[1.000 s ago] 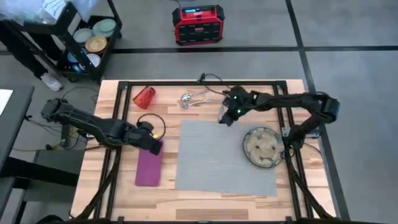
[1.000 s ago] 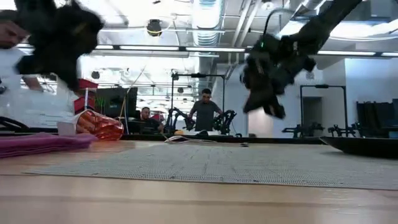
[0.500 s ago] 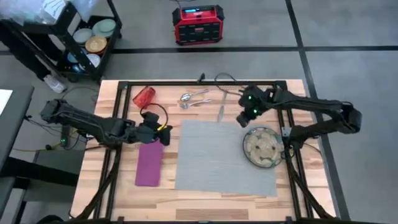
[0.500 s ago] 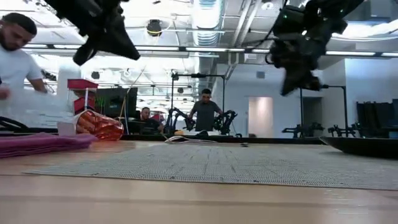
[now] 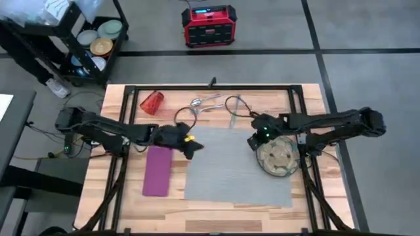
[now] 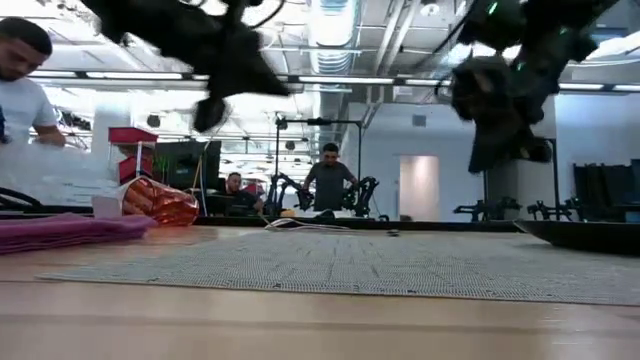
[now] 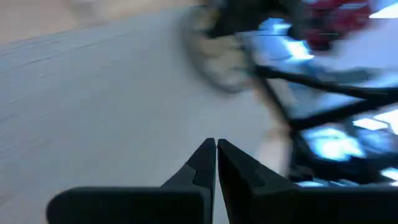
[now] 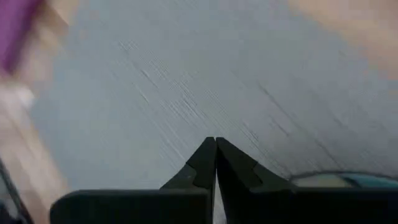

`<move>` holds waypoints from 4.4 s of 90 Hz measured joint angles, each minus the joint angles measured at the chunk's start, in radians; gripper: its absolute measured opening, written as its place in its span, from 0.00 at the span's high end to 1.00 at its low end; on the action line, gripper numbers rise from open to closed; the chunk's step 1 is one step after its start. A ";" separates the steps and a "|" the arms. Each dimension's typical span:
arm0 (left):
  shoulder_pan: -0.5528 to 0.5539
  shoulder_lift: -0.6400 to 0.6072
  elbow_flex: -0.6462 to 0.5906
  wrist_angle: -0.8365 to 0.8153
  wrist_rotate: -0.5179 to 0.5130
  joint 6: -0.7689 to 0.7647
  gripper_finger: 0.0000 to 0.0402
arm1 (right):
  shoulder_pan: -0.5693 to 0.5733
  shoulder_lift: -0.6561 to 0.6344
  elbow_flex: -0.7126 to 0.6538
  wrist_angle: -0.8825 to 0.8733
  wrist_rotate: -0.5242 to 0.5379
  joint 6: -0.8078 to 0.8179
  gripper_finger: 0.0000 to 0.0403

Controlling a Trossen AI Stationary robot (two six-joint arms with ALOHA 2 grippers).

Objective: Set table place
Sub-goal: Put the patterned plate on the gray table mat

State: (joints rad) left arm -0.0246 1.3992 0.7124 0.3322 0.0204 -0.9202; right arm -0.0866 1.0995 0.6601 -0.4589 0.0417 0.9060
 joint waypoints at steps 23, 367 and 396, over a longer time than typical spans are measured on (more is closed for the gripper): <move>0.111 0.286 0.051 0.351 0.177 -0.158 1.00 | 0.034 -0.159 -0.001 -0.276 0.095 0.191 1.00; 0.114 0.735 0.624 -0.285 0.356 -0.286 0.56 | -0.040 -0.070 -0.196 -0.187 -0.070 -0.040 1.00; 0.098 0.800 0.639 -0.085 0.397 -0.399 0.64 | -0.039 -0.086 -0.198 -0.190 -0.081 -0.078 1.00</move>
State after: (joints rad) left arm 0.0736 2.1990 1.3518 0.2470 0.4175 -1.3188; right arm -0.1257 1.0138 0.4625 -0.6489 -0.0395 0.8284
